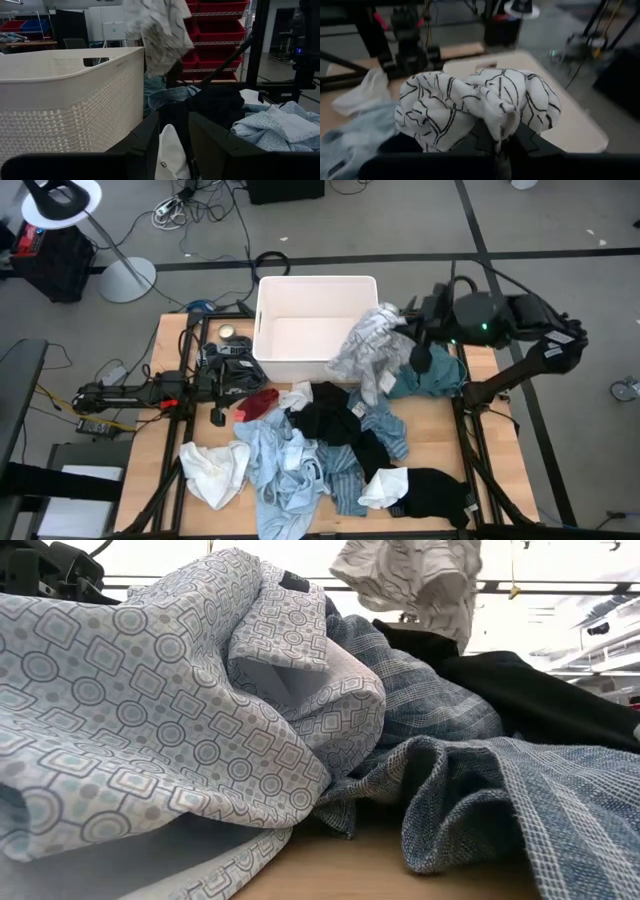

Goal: Sort clothes
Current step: Put the white pajama pants into the laundry bin

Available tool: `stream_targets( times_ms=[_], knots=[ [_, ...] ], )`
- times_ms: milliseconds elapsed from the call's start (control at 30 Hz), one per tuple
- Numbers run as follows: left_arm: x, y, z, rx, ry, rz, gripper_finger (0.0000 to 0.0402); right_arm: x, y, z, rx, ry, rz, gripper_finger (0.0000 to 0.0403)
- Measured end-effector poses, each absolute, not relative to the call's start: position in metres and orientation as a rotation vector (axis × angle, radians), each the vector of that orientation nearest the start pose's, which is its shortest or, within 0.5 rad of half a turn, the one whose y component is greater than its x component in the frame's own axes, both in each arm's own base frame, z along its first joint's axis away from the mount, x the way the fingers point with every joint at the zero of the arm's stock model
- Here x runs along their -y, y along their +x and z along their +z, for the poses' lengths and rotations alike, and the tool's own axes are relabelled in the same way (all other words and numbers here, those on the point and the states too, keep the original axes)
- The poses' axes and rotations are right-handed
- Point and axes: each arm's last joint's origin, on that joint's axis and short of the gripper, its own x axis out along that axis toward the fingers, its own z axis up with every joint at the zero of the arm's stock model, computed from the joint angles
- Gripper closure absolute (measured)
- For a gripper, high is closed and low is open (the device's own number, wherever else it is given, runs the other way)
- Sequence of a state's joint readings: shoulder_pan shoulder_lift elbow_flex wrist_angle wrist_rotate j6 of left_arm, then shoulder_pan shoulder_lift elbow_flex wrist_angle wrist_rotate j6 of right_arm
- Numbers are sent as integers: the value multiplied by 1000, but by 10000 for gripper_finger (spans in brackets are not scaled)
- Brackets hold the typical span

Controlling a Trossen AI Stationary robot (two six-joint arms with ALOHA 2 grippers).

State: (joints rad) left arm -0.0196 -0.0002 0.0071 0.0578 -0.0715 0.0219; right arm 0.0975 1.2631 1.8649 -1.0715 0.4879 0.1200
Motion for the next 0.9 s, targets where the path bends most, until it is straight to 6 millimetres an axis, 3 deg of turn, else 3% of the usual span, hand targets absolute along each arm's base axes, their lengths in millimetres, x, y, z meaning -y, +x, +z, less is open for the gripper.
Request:
stream_targets(
  times_ms=[300, 533, 667, 900],
  knots=[
    [0, 97, 172, 65, 19, 53, 289, 26, 247, 529, -323, -152, -453, 385],
    [0, 97, 172, 65, 19, 52, 289, 62, 285, 537, -236, -169, -469, 385],
    [0, 97, 172, 64, 19, 53, 289, 86, 301, 530, -245, -135, -472, 385],
    [0, 97, 172, 64, 19, 53, 289, 121, 335, 495, -347, -59, -426, 385]
  ],
)
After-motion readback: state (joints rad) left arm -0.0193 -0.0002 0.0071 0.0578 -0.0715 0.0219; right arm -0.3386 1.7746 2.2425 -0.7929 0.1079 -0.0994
